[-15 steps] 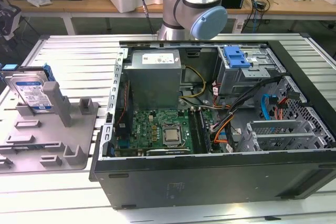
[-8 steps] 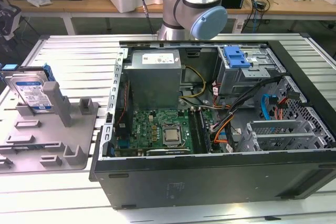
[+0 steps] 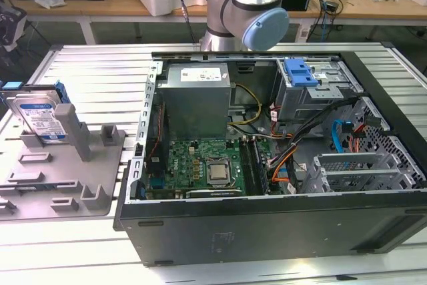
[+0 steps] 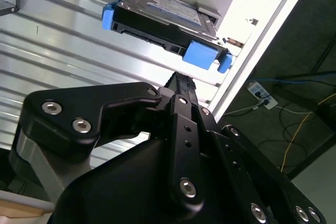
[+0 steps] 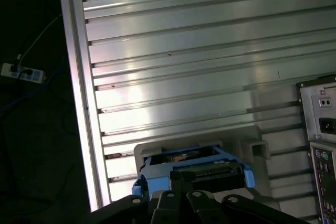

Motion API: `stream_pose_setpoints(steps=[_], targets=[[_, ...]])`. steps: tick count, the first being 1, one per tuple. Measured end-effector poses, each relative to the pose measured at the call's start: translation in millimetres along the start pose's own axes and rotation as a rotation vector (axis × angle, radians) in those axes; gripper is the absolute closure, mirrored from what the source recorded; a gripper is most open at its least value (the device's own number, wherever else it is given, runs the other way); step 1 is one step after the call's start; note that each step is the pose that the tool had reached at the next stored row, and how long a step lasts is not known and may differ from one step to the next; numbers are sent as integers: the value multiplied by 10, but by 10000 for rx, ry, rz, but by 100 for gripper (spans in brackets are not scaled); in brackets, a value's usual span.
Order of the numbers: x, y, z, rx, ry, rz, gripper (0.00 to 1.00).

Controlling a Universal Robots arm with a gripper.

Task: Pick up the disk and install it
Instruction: 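Pick up the disk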

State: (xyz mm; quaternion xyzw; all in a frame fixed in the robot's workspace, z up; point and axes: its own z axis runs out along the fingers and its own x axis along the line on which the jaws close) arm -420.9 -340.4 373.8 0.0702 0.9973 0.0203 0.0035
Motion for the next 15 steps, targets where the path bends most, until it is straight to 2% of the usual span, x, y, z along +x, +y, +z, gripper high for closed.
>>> stream_pose_setpoints(steps=[3, 4, 10, 13, 15], targets=[[0, 0, 4, 13, 116, -467, 89], [0, 0, 7, 17, 163, -788, 89], [0, 0, 18, 28, 281, -1977, 89], [0, -1, 20, 35, 380, -2922, 89], [0, -1, 20, 39, 419, -3303, 89]])
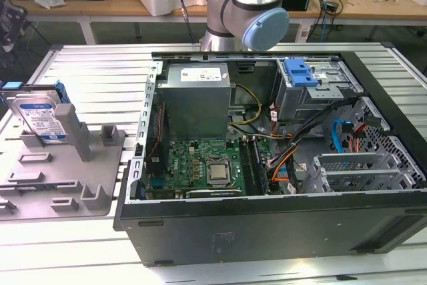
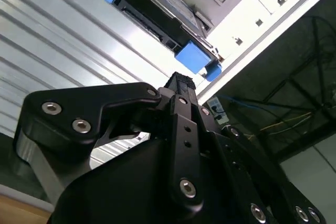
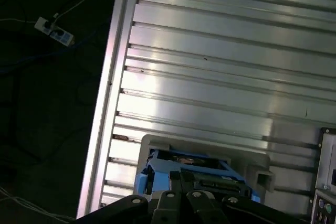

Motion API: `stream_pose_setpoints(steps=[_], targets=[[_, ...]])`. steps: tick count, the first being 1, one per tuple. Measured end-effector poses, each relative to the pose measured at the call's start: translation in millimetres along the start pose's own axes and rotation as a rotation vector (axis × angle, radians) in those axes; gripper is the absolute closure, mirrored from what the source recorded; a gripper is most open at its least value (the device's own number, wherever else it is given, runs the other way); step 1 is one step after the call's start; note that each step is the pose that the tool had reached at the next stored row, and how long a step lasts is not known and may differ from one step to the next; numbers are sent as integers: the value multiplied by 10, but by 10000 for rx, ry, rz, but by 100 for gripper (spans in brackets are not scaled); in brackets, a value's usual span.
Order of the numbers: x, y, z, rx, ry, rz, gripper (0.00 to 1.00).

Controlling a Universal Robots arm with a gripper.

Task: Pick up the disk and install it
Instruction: 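Pick up the disk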

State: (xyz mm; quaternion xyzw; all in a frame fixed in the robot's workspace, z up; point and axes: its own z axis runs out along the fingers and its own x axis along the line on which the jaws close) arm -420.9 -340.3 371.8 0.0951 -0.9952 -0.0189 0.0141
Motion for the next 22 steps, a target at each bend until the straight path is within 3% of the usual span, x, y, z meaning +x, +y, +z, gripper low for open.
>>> stream_pose_setpoints(steps=[6, 10, 13, 14, 22], targets=[[0, -1, 2, 22, 125, -1365, 89], [0, -1, 2, 36, 200, -2170, 64], [0, 0, 3, 44, 248, -2713, 58], [0, -1, 4, 49, 276, -3006, 52], [0, -1, 8, 76, 414, -4597, 52]])
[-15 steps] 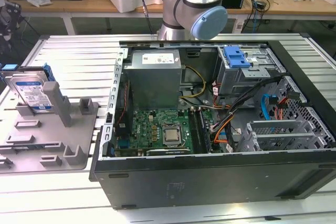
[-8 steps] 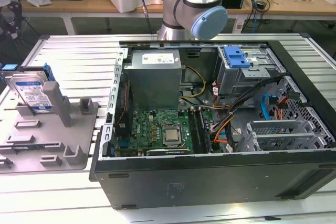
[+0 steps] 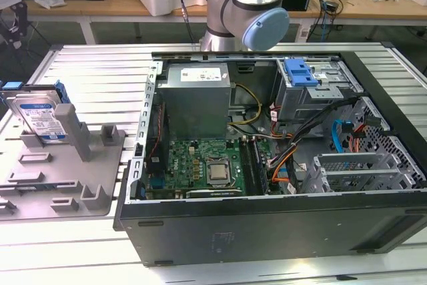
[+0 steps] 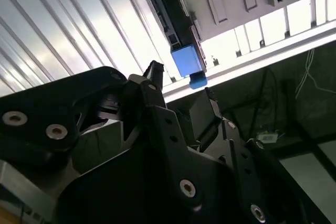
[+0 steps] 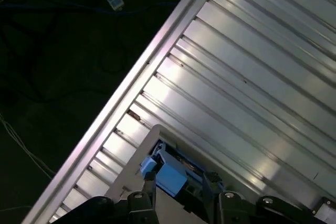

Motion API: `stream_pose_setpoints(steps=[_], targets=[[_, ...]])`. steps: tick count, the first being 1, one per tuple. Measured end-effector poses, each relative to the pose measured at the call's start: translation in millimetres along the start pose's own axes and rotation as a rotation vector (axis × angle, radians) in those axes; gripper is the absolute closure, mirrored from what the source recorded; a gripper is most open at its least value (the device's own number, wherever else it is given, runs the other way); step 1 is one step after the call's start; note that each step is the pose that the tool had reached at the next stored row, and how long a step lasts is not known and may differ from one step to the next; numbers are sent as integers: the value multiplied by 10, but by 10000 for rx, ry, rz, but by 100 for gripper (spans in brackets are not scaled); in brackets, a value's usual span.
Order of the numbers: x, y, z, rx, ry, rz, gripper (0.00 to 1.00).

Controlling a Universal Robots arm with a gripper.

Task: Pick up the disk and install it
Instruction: 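Pick up the disk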

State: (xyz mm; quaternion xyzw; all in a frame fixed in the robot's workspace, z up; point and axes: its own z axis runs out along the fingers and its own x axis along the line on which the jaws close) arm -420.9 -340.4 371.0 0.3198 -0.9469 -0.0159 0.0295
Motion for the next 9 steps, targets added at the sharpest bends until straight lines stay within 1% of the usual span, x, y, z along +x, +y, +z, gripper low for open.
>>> stream_pose_setpoints(steps=[4, 5, 9], targets=[[0, 0, 2, 20, 63, -816, 52], [0, 0, 2, 28, 85, -1109, 52], [0, 0, 4, 49, 144, -1897, 52]])
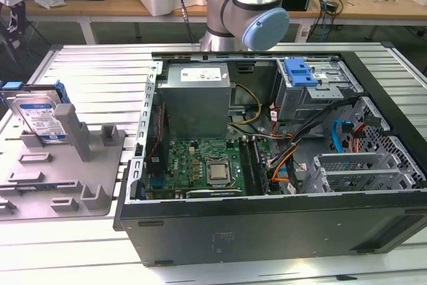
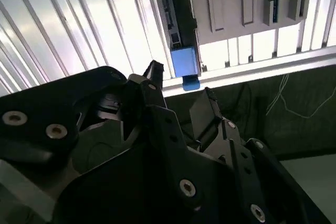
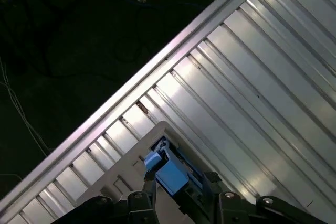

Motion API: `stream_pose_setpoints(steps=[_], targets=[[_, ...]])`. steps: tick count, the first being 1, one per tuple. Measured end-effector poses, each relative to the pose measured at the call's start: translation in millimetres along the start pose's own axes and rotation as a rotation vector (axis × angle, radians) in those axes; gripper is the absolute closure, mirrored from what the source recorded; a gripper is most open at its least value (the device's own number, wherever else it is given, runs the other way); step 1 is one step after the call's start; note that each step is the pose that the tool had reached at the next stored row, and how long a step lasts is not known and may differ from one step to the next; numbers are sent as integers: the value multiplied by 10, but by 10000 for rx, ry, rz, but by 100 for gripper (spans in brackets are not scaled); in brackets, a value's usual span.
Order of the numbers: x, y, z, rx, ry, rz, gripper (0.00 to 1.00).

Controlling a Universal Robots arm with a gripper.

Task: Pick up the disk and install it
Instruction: 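Pick up the disk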

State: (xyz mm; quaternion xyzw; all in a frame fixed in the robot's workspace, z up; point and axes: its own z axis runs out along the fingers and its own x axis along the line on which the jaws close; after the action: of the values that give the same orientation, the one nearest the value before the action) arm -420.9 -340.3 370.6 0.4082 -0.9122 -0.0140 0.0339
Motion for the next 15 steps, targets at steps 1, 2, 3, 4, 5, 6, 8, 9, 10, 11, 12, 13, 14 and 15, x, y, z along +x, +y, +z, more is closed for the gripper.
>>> stream_pose_setpoints(steps=[1, 2, 3, 4, 5, 6, 8, 9, 10, 11, 12, 13, 14, 15], targets=[[0, 0, 0, 6, 15, -208, 52], [0, 0, 1, 10, 29, -387, 52], [0, 0, 2, 18, 51, -670, 52], [0, 0, 2, 25, 75, -978, 52], [0, 0, 3, 32, 100, -1288, 52], [0, 0, 4, 35, 116, -1473, 52], [0, -1, 5, 41, 146, -1825, 52], [0, 0, 5, 43, 161, -1992, 52], [0, 0, 6, 47, 184, -2252, 52], [0, -1, 7, 51, 211, -2541, 52], [0, 0, 8, 54, 242, -2882, 52], [0, 0, 9, 58, 260, -3083, 52], [-1, -1, 9, 60, 275, -3252, 52], [-1, -1, 11, 67, 308, -3622, 52]])
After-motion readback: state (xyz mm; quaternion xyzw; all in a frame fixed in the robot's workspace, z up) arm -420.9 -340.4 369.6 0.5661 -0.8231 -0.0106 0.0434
